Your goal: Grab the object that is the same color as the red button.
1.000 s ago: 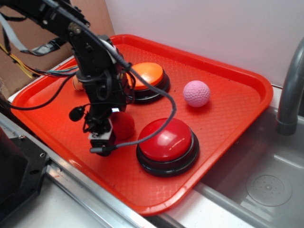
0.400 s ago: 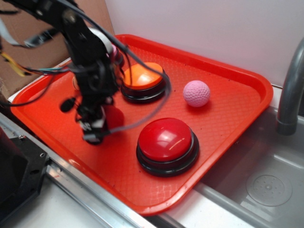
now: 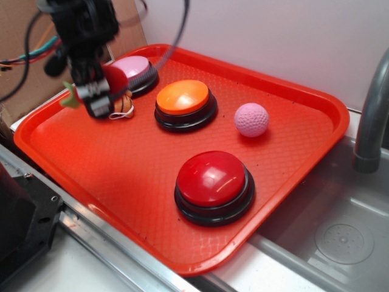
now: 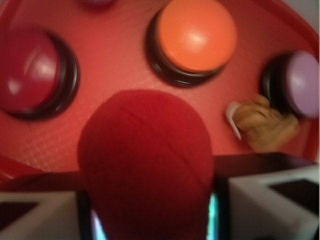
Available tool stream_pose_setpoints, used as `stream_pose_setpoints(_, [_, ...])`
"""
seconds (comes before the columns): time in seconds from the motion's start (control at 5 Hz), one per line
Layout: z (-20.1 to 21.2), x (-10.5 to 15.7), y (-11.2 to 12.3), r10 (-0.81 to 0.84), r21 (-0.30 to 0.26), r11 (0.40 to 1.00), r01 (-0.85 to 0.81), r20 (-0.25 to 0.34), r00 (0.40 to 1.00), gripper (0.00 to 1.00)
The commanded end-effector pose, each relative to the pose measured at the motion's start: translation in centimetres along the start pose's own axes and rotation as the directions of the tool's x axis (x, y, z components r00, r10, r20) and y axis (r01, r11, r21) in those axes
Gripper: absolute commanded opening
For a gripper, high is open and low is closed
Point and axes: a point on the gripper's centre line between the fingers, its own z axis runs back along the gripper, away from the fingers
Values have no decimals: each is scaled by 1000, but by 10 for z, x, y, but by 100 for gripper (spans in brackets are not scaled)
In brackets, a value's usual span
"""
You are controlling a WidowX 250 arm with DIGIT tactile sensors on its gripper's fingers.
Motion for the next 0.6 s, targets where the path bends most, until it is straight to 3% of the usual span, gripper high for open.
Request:
stream_pose_setpoints(0.0, [53,-11,30,379,-37,925,-377,72,923,0])
stream_pose_setpoints(0.2, [53,-17,44,484,-60,875,-480,88,871,0])
stream_pose_setpoints(0.4, [45,-15,48,510,-44,860,-508,63,858,0])
